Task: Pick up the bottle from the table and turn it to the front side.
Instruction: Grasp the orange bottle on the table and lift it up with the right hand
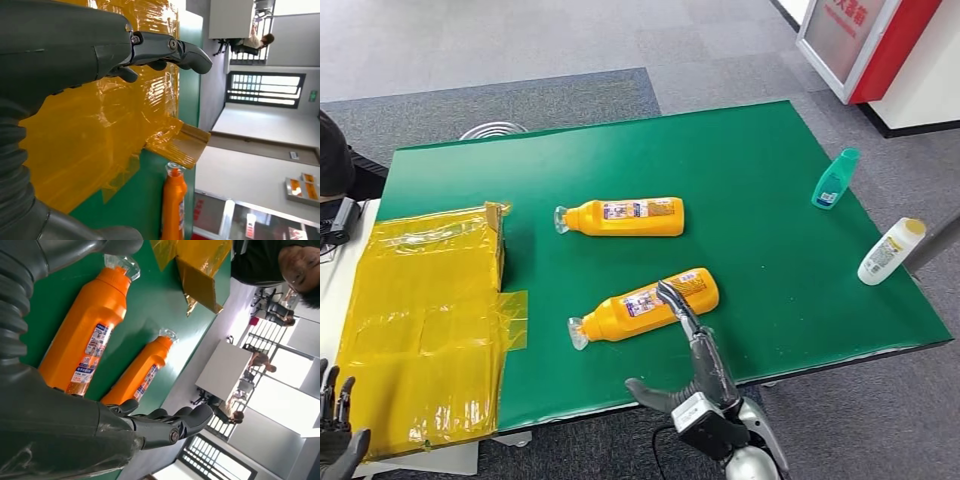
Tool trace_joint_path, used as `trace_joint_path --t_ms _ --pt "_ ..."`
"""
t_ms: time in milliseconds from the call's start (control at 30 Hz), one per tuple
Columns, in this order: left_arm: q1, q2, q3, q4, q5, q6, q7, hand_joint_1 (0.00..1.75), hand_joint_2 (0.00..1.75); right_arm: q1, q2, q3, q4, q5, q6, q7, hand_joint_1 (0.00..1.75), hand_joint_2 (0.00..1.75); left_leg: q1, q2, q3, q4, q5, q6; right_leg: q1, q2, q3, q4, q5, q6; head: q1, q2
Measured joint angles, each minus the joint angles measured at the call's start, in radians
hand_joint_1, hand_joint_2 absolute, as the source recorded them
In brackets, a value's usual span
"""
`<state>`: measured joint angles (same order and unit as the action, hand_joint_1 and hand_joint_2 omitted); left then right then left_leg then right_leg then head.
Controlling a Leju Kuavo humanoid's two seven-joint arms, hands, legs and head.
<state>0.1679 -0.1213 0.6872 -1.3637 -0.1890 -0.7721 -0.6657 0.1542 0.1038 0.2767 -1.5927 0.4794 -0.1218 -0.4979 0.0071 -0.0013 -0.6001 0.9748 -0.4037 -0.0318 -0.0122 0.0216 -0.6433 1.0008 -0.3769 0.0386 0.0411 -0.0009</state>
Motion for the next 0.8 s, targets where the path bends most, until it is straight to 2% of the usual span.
trace_joint_path --t_ms 167,433,500,633,800 --pt "-0.007 0.002 -0.055 0.010 -0.029 0.064 0.000 0.00 1.75 -0.027 -0.001 -0.001 -0.022 0.089 0.011 0.069 0.00 1.75 0.000 0.000 0.000 0.000 0.000 0.000 0.000 0.000 0.000 0.000 0.001 0.000 0.000 0.000" --pt "-0.034 0.004 -0.145 0.048 -0.062 0.150 0.000 0.00 1.75 -0.130 -0.009 -0.004 -0.018 0.235 0.017 0.169 0.00 1.75 0.000 0.000 0.000 0.000 0.002 -0.001 0.000 0.000 0.000 0.000 0.003 0.001 0.000 0.000" --pt "-0.035 0.003 -0.180 0.047 -0.084 0.185 0.001 0.00 1.75 -0.170 -0.020 0.000 -0.002 0.278 0.043 0.223 0.00 1.75 0.000 0.000 0.000 0.000 0.003 -0.001 0.000 0.000 0.000 0.000 0.003 0.001 0.000 0.000" --pt "-0.038 0.009 -0.310 0.020 -0.069 0.278 0.023 0.00 1.75 -0.323 -0.074 0.033 0.108 0.329 0.127 0.316 0.00 1.75 -0.001 0.000 -0.001 0.000 0.005 0.001 -0.001 0.000 0.000 0.000 0.006 0.001 0.000 0.000" --pt "-0.038 0.058 -0.492 -0.012 0.018 0.344 0.001 0.00 1.75 -0.550 -0.183 0.132 0.348 0.305 0.261 0.304 0.00 1.75 -0.001 0.000 -0.002 0.000 0.009 0.002 -0.002 0.000 -0.001 -0.001 0.010 0.003 0.000 0.000"
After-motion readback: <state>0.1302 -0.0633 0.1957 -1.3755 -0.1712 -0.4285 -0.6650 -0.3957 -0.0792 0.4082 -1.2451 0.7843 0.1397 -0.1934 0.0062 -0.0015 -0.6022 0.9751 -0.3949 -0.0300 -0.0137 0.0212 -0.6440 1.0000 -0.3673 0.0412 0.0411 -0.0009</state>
